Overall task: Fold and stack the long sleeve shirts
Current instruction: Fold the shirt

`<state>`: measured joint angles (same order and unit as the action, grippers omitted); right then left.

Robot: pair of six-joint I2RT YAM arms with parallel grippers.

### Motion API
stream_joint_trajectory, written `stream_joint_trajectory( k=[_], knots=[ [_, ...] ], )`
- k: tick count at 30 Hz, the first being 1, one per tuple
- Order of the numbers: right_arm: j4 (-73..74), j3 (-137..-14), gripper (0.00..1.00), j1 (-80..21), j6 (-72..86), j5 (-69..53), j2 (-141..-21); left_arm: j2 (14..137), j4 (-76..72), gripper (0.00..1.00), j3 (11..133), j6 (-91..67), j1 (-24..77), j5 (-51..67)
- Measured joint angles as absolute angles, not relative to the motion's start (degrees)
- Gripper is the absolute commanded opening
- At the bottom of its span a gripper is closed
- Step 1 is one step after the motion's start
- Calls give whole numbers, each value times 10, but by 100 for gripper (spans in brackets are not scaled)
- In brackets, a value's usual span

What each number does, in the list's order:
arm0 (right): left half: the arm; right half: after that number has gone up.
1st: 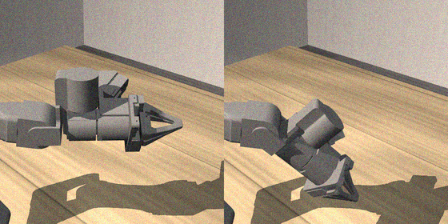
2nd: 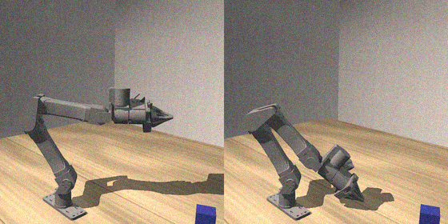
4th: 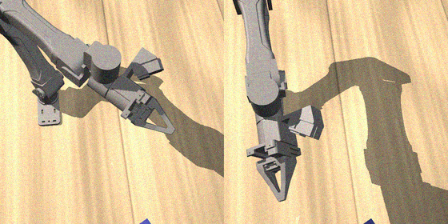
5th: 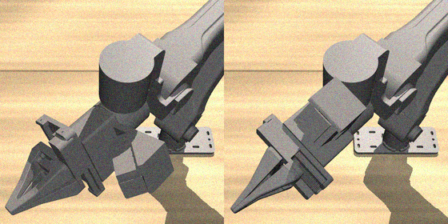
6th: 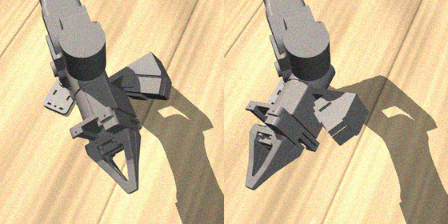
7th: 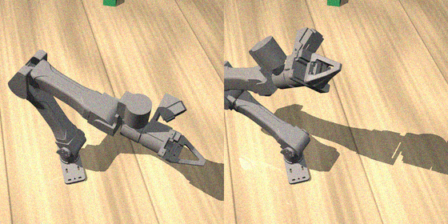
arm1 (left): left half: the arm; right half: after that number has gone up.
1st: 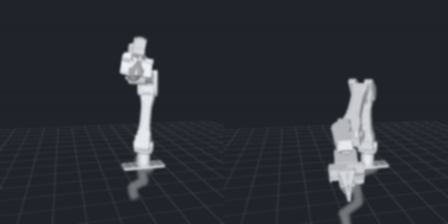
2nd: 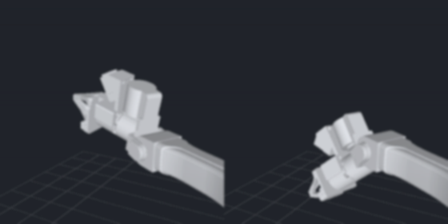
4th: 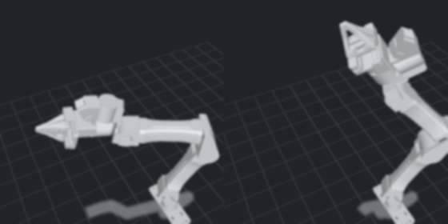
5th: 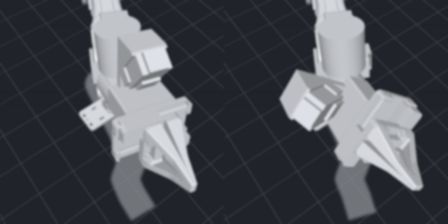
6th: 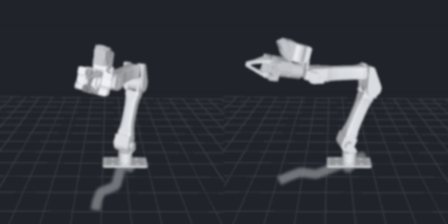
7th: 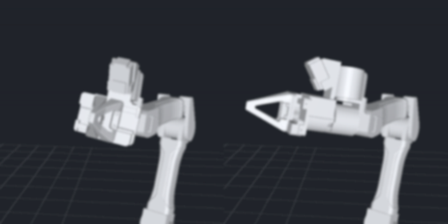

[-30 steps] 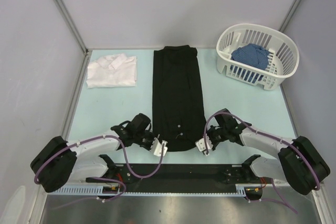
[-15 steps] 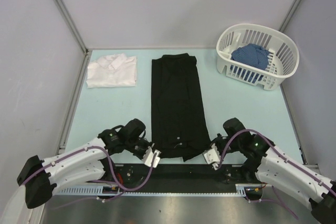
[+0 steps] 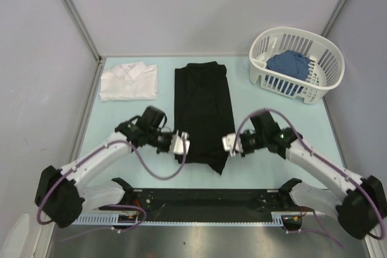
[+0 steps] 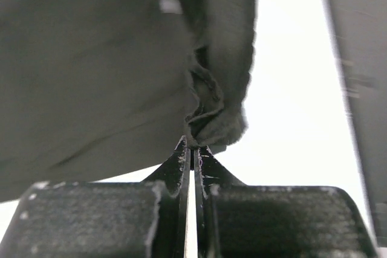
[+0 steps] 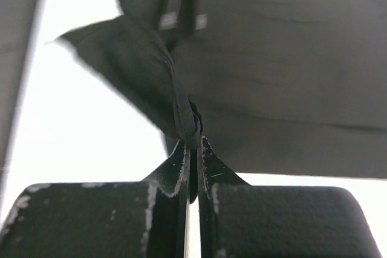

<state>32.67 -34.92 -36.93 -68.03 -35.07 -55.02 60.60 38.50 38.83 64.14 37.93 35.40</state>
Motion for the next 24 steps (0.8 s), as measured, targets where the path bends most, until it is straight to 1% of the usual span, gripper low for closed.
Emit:
stream_joint_trajectory(
  k=[3, 6, 10, 13, 16, 19, 20, 21, 22, 23, 24],
  knots=[
    [304, -462, 0, -307, -678, -369, -656, 696, 398, 1, 509, 654, 302, 374],
    [270, -564, 0, -260, -679, -383, -773, 797, 401, 1, 625, 661, 253, 382],
    [233, -679, 0, -223, -679, -383, -936, 965, 393, 1, 772, 655, 203, 389],
    [213, -763, 0, -207, -678, -375, -1054, 1081, 385, 1, 860, 639, 170, 386],
    [201, -811, 0, -201, -676, -364, -1128, 1148, 385, 1, 902, 630, 152, 380],
    [196, -835, 0, -200, -670, -358, -1171, 1193, 387, 5, 927, 624, 145, 376],
    [194, -836, 5, -200, -668, -355, -1177, 1202, 387, 7, 933, 619, 146, 376],
    [194, -836, 20, -200, -665, -353, -1180, 1208, 387, 11, 937, 615, 147, 376],
    [194, -836, 30, -200, -660, -349, -1180, 1212, 387, 17, 941, 609, 148, 376],
    [192, -837, 45, -200, -655, -348, -1180, 1213, 387, 28, 943, 605, 149, 375],
    [189, -838, 50, -200, -648, -344, -1180, 1214, 386, 33, 945, 600, 149, 374]
  ],
)
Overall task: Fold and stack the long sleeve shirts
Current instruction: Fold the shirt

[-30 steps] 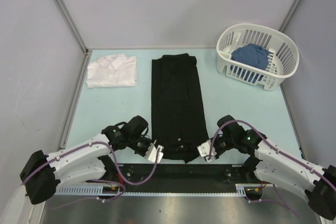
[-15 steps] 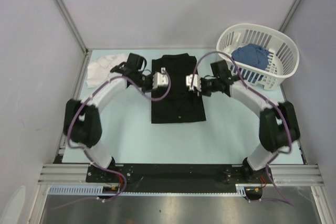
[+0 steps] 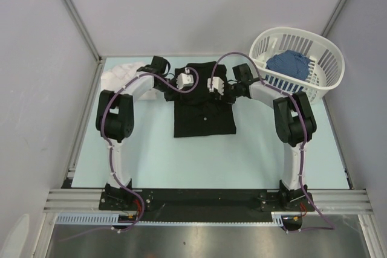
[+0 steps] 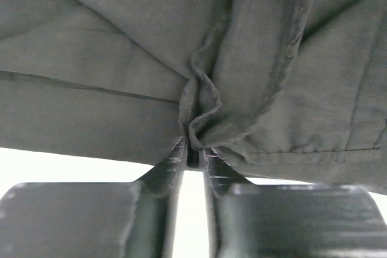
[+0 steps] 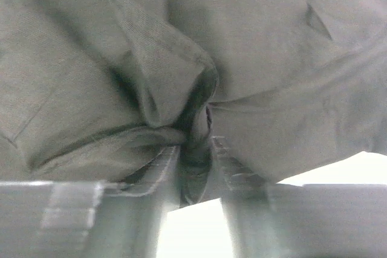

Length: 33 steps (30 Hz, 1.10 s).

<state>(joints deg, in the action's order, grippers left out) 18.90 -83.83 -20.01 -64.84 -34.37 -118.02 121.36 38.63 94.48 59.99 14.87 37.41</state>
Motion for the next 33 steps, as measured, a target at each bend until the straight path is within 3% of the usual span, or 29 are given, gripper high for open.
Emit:
stream_joint_trajectory(
  k=[1, 3, 5, 6, 10, 14, 16, 24, 33],
  knots=[
    [185, -841, 56, -200, -637, -338, -1180, 1214, 385, 43, 948, 593, 149, 372],
    [186, -850, 69, -198, -615, -326, -1180, 1214, 380, 47, 955, 566, 147, 362],
    [196, -872, 74, -192, -580, -309, -1180, 1214, 372, 59, 964, 522, 144, 357],
    [205, -886, 74, -187, -561, -302, -1180, 1214, 367, 60, 970, 489, 138, 356],
    [252, -938, 63, -157, -454, -293, -1164, 1195, 346, 71, 969, 375, 99, 359],
    [314, -954, 40, -122, -318, -320, -1121, 1116, 322, 72, 900, 263, 47, 366],
    [336, -951, 36, -115, -256, -344, -1104, 1079, 316, 72, 869, 230, 37, 369],
    [317, -919, 29, -168, -70, -433, -1119, 1027, 299, 70, 764, 127, 53, 410],
    [233, -971, 25, -217, 28, -454, -1273, 1027, 272, 68, 692, -6, 61, 453]
  ],
)
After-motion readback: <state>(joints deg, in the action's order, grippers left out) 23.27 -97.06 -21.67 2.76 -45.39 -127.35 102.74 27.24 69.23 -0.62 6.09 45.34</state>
